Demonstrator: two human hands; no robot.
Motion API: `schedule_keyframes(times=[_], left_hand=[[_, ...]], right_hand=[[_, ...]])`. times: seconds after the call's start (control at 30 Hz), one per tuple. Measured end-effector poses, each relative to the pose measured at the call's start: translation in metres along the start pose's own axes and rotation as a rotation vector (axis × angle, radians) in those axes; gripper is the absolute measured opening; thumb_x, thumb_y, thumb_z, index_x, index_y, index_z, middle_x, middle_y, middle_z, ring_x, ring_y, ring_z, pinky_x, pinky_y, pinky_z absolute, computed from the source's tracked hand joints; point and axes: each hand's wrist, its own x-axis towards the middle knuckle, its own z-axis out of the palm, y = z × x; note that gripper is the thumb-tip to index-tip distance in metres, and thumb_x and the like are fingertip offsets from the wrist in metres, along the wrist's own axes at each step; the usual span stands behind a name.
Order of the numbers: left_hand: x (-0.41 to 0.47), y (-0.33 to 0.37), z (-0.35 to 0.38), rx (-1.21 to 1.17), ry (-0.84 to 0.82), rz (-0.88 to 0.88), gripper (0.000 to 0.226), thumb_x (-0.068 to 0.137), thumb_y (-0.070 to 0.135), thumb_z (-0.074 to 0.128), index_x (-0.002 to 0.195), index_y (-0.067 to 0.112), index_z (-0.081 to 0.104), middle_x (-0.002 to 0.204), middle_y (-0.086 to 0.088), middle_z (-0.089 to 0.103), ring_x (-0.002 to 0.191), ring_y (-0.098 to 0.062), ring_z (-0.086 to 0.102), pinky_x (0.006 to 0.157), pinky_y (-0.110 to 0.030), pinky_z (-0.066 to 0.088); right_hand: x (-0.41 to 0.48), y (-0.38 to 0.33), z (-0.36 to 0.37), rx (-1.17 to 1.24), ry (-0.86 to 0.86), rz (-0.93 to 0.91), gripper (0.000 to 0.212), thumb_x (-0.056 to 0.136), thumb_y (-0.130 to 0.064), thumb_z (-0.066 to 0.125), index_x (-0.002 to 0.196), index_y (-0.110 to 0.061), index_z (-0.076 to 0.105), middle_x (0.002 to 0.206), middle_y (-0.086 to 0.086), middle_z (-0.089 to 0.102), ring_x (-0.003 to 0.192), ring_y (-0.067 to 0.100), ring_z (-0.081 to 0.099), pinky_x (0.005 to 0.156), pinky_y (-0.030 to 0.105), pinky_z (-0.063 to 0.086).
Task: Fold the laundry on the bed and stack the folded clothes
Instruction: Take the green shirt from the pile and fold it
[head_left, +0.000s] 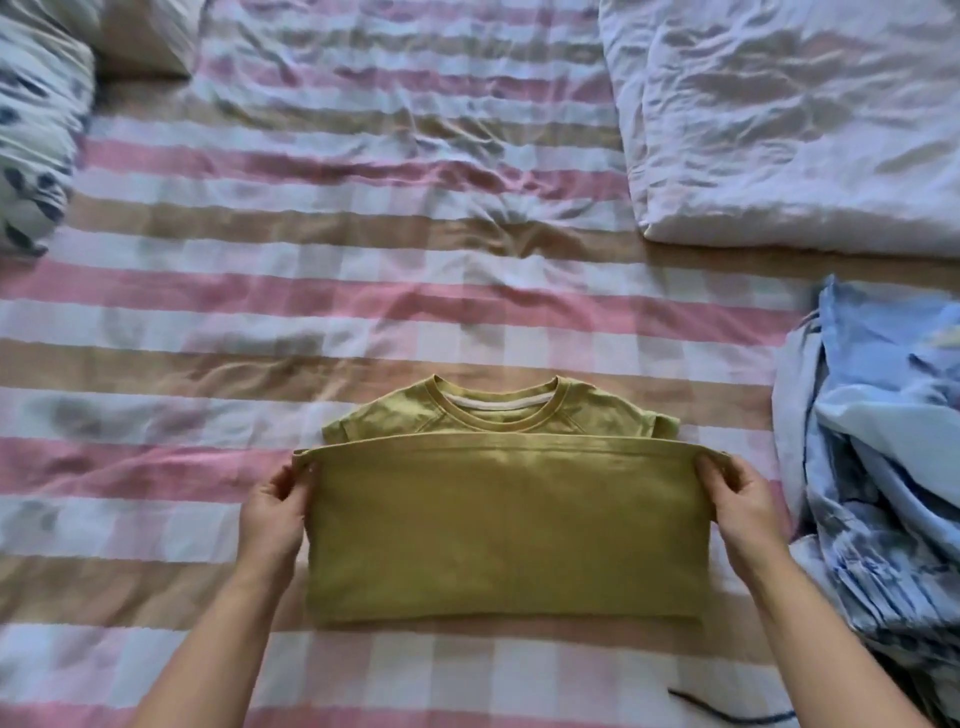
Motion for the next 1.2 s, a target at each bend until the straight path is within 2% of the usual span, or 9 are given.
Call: schedule_keyframes(times=[0.13,0.23,0.3,0.43,0.57,0.7,0.8,0.93,1.2], left_hand=[[0.050,-0.004,0.028,0.139,0.070,0.074,0.016,0.093,0.020,0.054,0.087,0.005,0.058,0.079,-0.007,0.058,0.074,-0.016,0.049,0.067,-0.034,0.040],[0.073,-0.008,0.039,0.271,0.116,0.130,0.016,0.091,0.018,0.057,0.081,0.006,0.058,0.077,-0.010,0.057,0.073,-0.017,0.046,0.066,-0.034,0.036],[0.078,-0.010,0.042,0.291,0.119,0.128,0.012,0.089,0.016,0.059,0.083,0.006,0.060,0.078,-0.010,0.059,0.072,-0.017,0.048,0.063,-0.034,0.038],[0.060,-0.019,0.028,0.234,0.123,0.055,0.011,0.088,0.016,0.061,0.095,0.009,0.058,0.088,-0.014,0.062,0.077,-0.022,0.056,0.063,-0.034,0.044],[-0.006,-0.047,-0.007,0.339,0.147,-0.053,0.009,0.089,0.019,0.060,0.091,0.010,0.059,0.090,-0.014,0.064,0.082,-0.024,0.058,0.076,-0.041,0.047],[-0.064,-0.062,-0.018,0.199,0.197,-0.195,0.007,0.086,0.013,0.062,0.080,0.011,0.060,0.081,-0.016,0.063,0.068,-0.023,0.056,0.056,-0.019,0.049],[-0.073,-0.057,-0.009,-0.091,0.202,-0.317,0.012,0.086,0.001,0.057,0.078,0.010,0.059,0.067,-0.001,0.065,0.060,-0.009,0.061,0.050,-0.013,0.050],[-0.073,-0.051,-0.001,-0.311,0.219,-0.408,0.019,0.088,-0.006,0.049,0.075,0.007,0.056,0.055,0.006,0.066,0.054,-0.001,0.063,0.058,-0.014,0.054],[-0.082,-0.052,-0.058,-0.163,0.187,-0.374,0.022,0.078,-0.017,0.056,0.078,0.005,0.060,0.059,0.002,0.069,0.056,-0.003,0.064,0.062,-0.014,0.054]], right_hand=[[0.052,0.005,0.030,-0.106,0.099,-0.097,0.009,0.091,-0.017,0.056,0.089,-0.010,0.062,0.074,-0.004,0.061,0.057,-0.007,0.055,0.055,0.008,0.042],[0.074,0.010,0.044,-0.189,0.138,-0.123,0.012,0.090,-0.022,0.059,0.089,-0.009,0.061,0.076,0.006,0.061,0.069,0.013,0.053,0.060,0.021,0.039],[0.080,0.012,0.048,-0.244,0.166,-0.116,0.013,0.088,-0.023,0.061,0.088,-0.010,0.061,0.082,0.008,0.061,0.076,0.018,0.053,0.057,0.014,0.038],[0.060,0.014,0.039,-0.238,0.212,-0.067,0.027,0.087,-0.023,0.064,0.105,-0.003,0.060,0.094,0.007,0.061,0.088,0.017,0.055,0.064,0.009,0.041],[-0.007,0.036,0.014,-0.349,0.187,0.033,0.029,0.085,-0.020,0.066,0.108,-0.005,0.059,0.095,0.008,0.061,0.089,0.020,0.056,0.073,0.022,0.043],[-0.064,0.058,0.004,-0.450,0.132,0.123,0.021,0.086,-0.022,0.064,0.090,-0.001,0.061,0.083,0.014,0.063,0.084,0.028,0.059,0.069,0.028,0.040],[-0.073,0.056,0.006,-0.287,0.186,0.251,0.019,0.090,-0.023,0.059,0.086,-0.005,0.060,0.083,0.016,0.063,0.076,0.026,0.059,0.057,0.024,0.042],[-0.080,0.045,0.008,0.243,0.229,0.539,0.021,0.097,-0.015,0.045,0.077,-0.017,0.053,0.054,-0.010,0.065,0.046,0.000,0.060,0.043,0.018,0.052],[-0.106,0.052,-0.014,0.182,0.321,0.448,0.022,0.086,0.004,0.056,0.073,-0.014,0.055,0.048,-0.015,0.063,0.046,-0.003,0.059,0.053,0.008,0.051]])
